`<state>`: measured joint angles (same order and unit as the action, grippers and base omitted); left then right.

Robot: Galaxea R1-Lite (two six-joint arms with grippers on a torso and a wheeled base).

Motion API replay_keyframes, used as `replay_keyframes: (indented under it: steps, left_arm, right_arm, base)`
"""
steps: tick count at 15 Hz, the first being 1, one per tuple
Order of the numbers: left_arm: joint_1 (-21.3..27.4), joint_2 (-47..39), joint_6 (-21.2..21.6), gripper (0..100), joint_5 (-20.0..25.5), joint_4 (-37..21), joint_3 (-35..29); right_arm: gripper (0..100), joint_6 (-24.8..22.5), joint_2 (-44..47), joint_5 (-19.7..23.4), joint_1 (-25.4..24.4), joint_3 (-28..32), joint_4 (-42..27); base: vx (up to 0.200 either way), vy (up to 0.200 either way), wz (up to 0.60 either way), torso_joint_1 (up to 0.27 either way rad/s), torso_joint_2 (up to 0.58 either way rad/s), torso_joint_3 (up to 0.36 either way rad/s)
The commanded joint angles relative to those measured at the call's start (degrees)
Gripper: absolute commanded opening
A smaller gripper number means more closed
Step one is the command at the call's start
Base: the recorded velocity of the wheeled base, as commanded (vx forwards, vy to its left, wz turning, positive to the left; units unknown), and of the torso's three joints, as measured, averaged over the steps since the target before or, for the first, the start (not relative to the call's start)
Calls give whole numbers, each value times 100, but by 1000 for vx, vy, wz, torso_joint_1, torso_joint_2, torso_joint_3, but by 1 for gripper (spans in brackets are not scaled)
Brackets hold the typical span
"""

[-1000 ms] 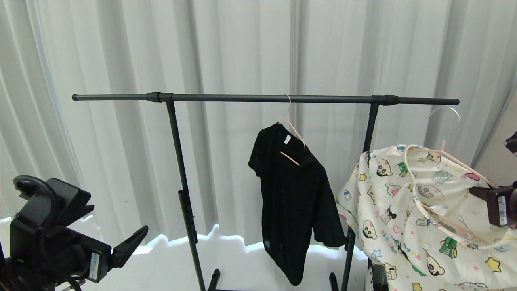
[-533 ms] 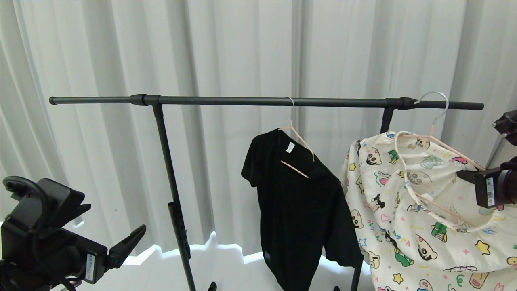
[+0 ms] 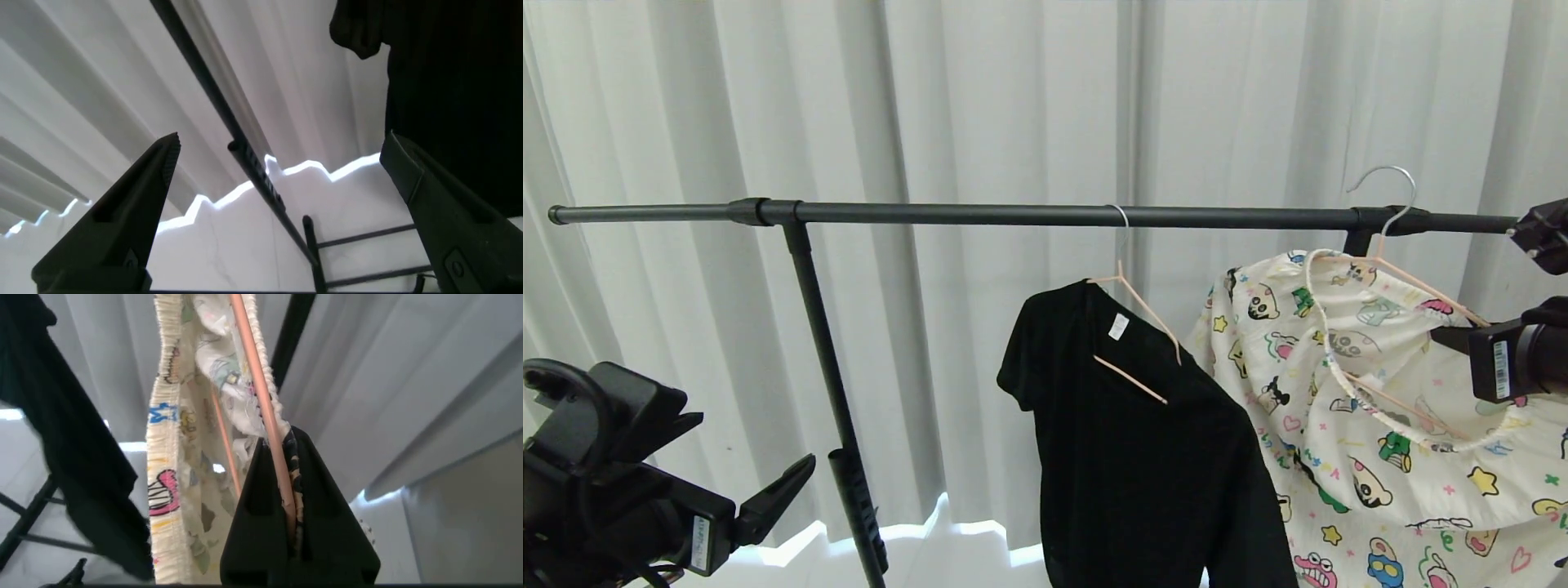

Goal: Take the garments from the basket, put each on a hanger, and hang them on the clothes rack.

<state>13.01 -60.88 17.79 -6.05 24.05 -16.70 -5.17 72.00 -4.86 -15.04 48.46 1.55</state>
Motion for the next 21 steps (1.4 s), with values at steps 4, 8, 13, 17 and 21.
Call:
replay_keyframes:
  steps: [4,8,13,17,21]
  left_arm:
    - [18,6,-21,100,7,3,0]
    - [26,-29,-12,100,7,3,-9]
    - [185,6,-38,100,7,3,0]
    - [369,-20,-38,100,7,3,-9]
    - [422,-29,-38,100,7,3,0]
  right_arm:
    - [0,-2,324,3,-78,208,39]
    - [0,-2,1000,12,-69,586,47]
    - [0,7,1633,3,-157,937,39]
    - [0,7,1721,3,-324,911,12]
    - [0,7,1739,-6,-482,911,12]
  base:
    - [50,0,0,-1,1,-1]
    - [0,0,0,0,0,0]
    - [0,0,0,0,0,0]
    - [0,0,0,0,0,0]
    - [0,0,0,0,0,0]
